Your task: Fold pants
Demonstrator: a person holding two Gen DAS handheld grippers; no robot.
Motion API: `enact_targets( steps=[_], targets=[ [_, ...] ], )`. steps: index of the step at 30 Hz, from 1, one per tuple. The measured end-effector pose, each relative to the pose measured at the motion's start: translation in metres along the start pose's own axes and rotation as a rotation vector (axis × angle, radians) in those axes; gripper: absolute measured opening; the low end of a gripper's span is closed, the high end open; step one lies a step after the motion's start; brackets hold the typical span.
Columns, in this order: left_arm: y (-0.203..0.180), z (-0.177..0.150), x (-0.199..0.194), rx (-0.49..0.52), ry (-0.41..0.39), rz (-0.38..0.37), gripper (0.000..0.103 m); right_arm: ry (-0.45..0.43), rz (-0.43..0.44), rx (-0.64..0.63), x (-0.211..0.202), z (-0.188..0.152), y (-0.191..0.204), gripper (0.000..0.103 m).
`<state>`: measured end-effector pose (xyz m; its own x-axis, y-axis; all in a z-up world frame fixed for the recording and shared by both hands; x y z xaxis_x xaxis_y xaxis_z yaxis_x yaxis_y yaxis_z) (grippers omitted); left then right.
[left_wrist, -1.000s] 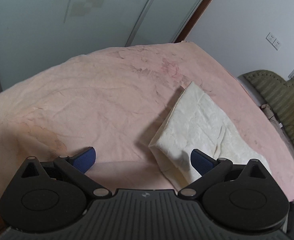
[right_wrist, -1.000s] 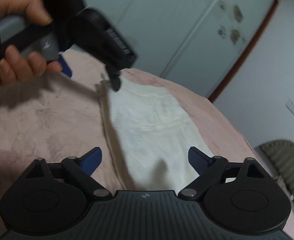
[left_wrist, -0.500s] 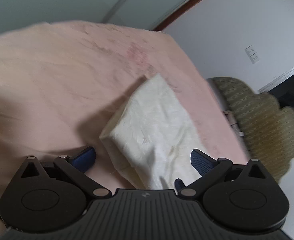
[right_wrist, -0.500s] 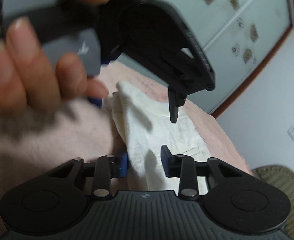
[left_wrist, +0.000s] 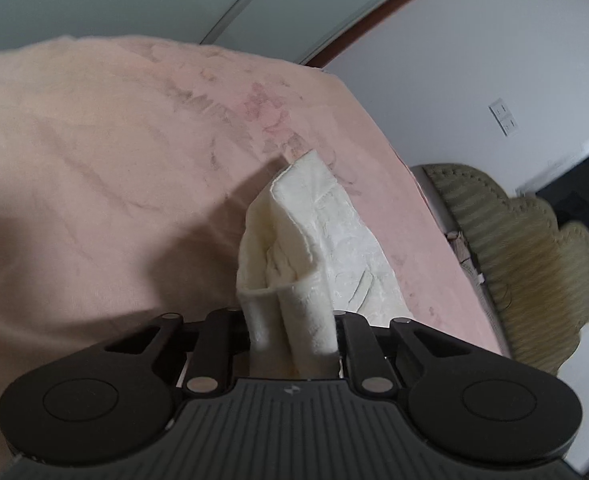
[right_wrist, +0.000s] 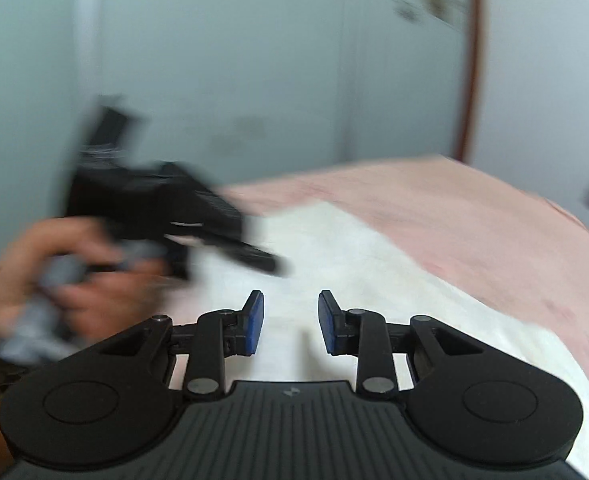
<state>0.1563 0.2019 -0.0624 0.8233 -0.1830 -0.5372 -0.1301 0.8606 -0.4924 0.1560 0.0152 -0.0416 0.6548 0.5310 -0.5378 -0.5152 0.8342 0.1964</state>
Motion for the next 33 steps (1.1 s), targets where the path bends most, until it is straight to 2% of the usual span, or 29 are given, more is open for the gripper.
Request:
enact_targets(
  steps=[2,5,8,13,17,22,26,30,33],
  targets=[
    [-0.004,0.001,-0.001,0.047,-0.008,0.021,0.014,0.104,-0.033,0.019,0.025,-0.017,-0.015,0.029],
    [-0.02,0.005,-0.013,0.145,-0.058,0.052,0.014,0.086,-0.004,0.05,0.023,-0.016,-0.016,0.029],
    [-0.046,0.009,-0.031,0.235,-0.13,0.054,0.014,0.004,0.049,0.104,0.005,0.0,-0.024,0.029],
    [-0.117,0.009,-0.064,0.452,-0.25,0.041,0.014,-0.087,-0.004,0.083,-0.018,0.028,-0.039,0.029],
    [-0.178,-0.004,-0.077,0.589,-0.294,-0.016,0.014,-0.137,0.004,0.082,-0.041,0.038,-0.049,0.029],
    [-0.242,-0.033,-0.077,0.702,-0.3,-0.113,0.014,-0.219,0.016,0.095,-0.084,0.044,-0.062,0.03],
    [-0.29,-0.062,-0.064,0.766,-0.286,-0.188,0.016,-0.265,-0.05,0.083,-0.122,0.039,-0.094,0.03],
    [-0.335,-0.098,-0.042,0.815,-0.246,-0.272,0.019,-0.263,-0.124,0.108,-0.144,0.029,-0.143,0.03],
    [-0.363,-0.132,-0.024,0.869,-0.212,-0.303,0.02,-0.245,-0.181,0.131,-0.156,0.015,-0.168,0.03]
  ],
)
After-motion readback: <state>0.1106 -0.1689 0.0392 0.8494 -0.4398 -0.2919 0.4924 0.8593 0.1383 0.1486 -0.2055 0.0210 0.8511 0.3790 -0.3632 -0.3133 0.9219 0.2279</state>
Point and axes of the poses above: each gripper's, at about its wrist camera, not at the fingertips, and x roughly the way its jaws point, y to its left, z to its top, the point moved 8 cm from there along x, roughly the way its jaws point, and after that the axes turned 15 degrees about x, right-handed, at the moved point
